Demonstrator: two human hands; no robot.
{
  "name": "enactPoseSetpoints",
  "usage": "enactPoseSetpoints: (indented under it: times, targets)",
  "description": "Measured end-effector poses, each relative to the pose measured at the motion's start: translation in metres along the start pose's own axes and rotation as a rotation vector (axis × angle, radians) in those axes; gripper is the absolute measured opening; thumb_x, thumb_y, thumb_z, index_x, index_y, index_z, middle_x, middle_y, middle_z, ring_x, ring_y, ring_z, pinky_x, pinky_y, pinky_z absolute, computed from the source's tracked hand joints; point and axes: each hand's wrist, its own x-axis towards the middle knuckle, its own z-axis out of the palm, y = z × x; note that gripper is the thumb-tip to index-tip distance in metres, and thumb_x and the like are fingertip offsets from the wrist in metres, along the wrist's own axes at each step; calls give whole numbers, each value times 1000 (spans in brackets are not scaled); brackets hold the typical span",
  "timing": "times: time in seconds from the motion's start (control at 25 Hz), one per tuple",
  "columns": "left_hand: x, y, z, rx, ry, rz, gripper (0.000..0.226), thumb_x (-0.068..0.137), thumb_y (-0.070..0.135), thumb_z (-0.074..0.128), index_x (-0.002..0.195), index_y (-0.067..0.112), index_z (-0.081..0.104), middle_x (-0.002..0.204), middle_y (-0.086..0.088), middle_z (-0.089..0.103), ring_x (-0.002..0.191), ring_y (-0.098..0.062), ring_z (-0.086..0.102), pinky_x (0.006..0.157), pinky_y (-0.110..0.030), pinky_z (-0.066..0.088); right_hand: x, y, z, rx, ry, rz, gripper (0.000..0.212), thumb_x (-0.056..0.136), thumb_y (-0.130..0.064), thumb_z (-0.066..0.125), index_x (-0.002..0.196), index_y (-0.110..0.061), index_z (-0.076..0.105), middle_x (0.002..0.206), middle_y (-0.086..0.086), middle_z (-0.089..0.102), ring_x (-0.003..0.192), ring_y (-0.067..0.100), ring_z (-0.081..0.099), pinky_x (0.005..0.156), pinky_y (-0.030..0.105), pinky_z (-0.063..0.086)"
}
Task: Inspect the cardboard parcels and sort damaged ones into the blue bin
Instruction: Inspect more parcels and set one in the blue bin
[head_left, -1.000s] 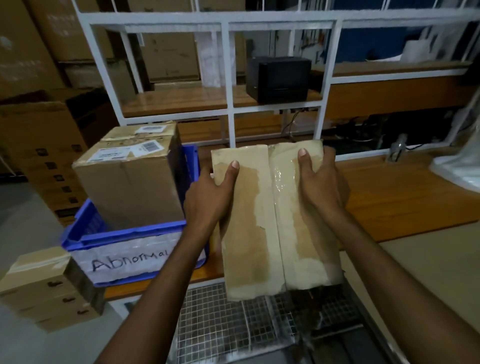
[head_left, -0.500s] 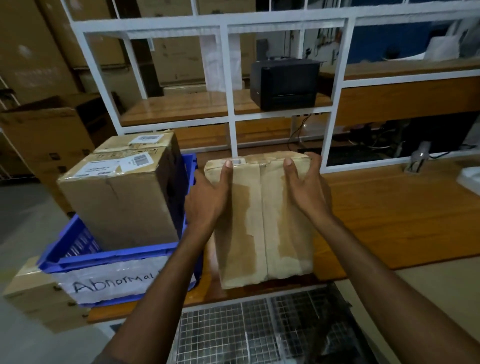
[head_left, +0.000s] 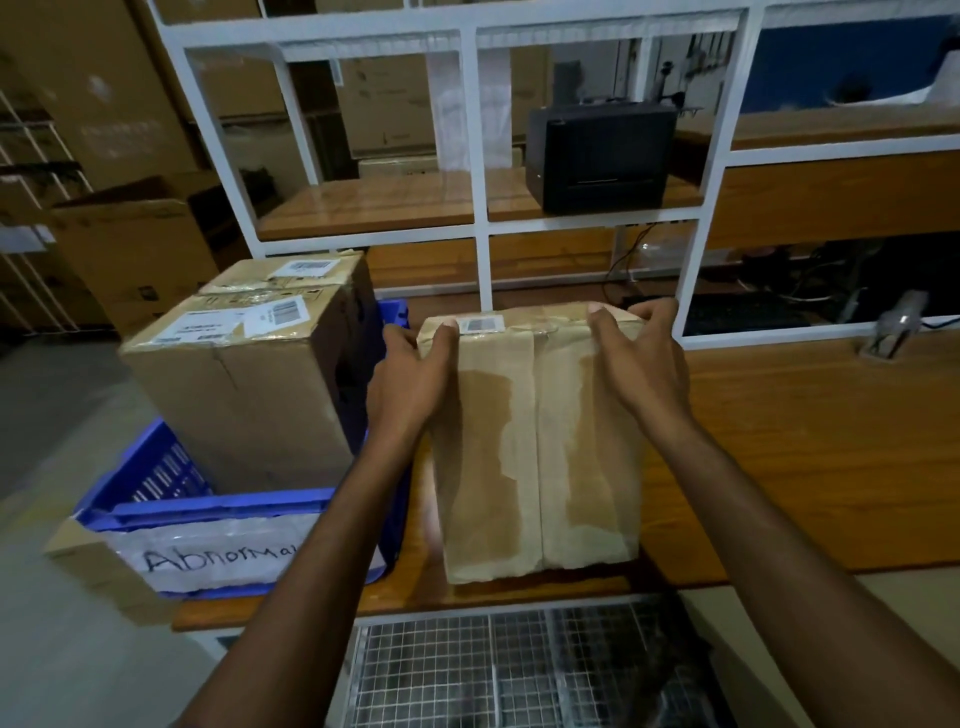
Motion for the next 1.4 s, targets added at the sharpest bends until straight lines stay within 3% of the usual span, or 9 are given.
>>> enactPoseSetpoints:
  times: [0.12,0.32,0.44,0.56,0.76,1.04,1.16,1.28,1.4]
  targets:
    - [5,-5,2,-159,-29,36,41,101,46,61,131,25,44,115,8,62,105,-15,61,92,-43,55,7,-2,-1,104,-27,-55,46,98,-43,65,130,-25,37,106,-16,54,85,1,53,64,29,45]
    - [-3,-37,7,-306,-215,68,88,97,20,68,163,32,13,150,-2,50,127,-21,60,83,-22,57,3,22,-1,127,-242,-46,90,86,-16,73,156,-37,20,141,-4,49,120,20,53,87,37,55]
    - [-12,-37,7,-280,-236,112,67,107,20,57,164,30,23,135,10,51,111,-8,61,70,-11,56,6,33,-5,30,-359,-73,106,76,-34,73,158,-52,9,155,-4,40,134,27,46,103,48,46]
    - [0,-18,7,-240,-46,64,45,105,58,51,125,18,56,117,-3,63,98,-11,65,82,-30,59,16,22,-10,-113,-307,-32,87,93,-72,56,161,-51,6,168,4,25,146,35,37,108,52,37]
    - [17,0,25,-105,-4,42,66,90,71,65,122,23,34,127,-4,55,113,-24,62,85,-36,46,16,2,0,-167,-152,-4,65,94,-77,45,140,-31,41,142,9,47,122,32,57,82,35,39]
    - [11,-6,37,-16,84,143,90,83,67,77,142,12,38,144,-10,51,127,-32,57,95,-41,51,6,3,22,-211,-6,-105,66,88,-76,60,131,-27,51,130,3,62,114,26,61,79,33,41]
    - [14,-8,44,13,108,149,89,86,69,72,143,13,34,144,-9,52,127,-33,58,98,-46,52,17,6,11,-188,-183,-45,86,85,-72,67,150,-29,34,147,8,54,129,32,56,93,36,44]
    - [28,-11,34,-121,-103,80,96,83,57,83,146,19,21,141,-6,50,121,-25,59,96,-37,52,14,16,-5,-62,-410,99,119,78,-57,84,160,-35,1,157,9,44,136,33,50,107,42,45]
    - [26,-28,19,-104,-372,6,114,77,32,93,155,21,10,135,0,53,115,-16,58,96,-32,52,0,30,1,-149,-277,67,111,75,-54,87,155,-28,14,135,4,58,123,29,59,92,39,51]
